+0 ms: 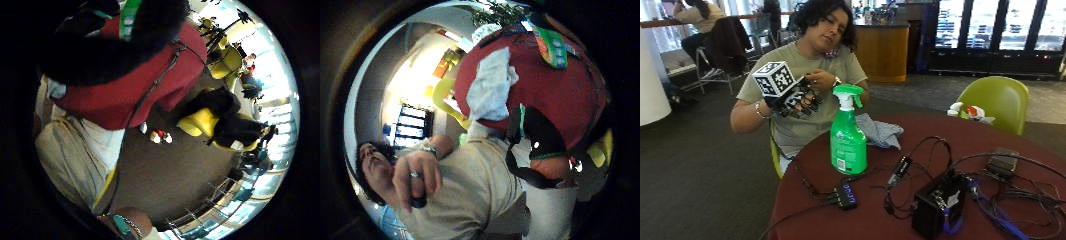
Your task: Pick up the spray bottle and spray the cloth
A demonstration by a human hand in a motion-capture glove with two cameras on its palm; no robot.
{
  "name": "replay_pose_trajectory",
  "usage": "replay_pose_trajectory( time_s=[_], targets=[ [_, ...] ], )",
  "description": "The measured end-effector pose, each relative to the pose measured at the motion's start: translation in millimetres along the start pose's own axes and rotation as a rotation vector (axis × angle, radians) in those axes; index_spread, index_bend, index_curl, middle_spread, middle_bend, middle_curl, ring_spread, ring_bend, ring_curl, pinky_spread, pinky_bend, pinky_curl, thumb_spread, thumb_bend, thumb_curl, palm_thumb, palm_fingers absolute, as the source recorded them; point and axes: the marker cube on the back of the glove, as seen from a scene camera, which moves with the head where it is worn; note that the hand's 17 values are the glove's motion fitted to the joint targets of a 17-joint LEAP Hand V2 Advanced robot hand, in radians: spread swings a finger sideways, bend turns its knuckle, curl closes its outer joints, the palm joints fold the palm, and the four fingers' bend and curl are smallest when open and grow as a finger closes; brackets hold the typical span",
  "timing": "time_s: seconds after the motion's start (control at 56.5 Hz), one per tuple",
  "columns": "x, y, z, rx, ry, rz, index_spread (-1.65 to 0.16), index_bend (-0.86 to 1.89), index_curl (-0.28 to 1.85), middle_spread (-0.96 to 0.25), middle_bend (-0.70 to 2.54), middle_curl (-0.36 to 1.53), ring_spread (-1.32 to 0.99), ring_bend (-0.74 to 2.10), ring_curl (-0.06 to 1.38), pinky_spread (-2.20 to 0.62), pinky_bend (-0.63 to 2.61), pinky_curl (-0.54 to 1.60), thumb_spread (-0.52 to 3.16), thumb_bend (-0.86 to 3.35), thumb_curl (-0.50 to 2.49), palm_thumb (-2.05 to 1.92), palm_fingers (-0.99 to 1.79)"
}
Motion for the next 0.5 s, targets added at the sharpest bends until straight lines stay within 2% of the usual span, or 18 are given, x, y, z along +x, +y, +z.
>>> replay_pose_trajectory(
  time_s=[0.142, 0.319, 0.496],
  targets=[
    [12.2, -44.4, -2.0, 0.097, -0.138, 0.083, -0.4, 0.14, 0.26, -0.03, 0.2, 0.32, -0.08, 0.34, 0.33, 0.22, 0.35, 0.35, 1.26, -0.01, 0.48, 0.69, 0.38],
    [35.2, -109.2, -1.7, 0.249, -0.475, 0.211, -0.38, 0.12, 0.24, 0.01, 0.22, 0.33, -0.06, 0.35, 0.33, 0.21, 0.35, 0.35, 1.19, -0.02, 0.46, 0.69, 0.42],
    [46.9, -171.1, 4.4, 0.334, -0.799, 0.265, -0.3, 0.12, 0.23, 0.04, 0.23, 0.35, -0.04, 0.33, 0.33, 0.18, 0.37, 0.36, 1.06, -0.01, 0.47, 0.79, 0.41]
  ],
)
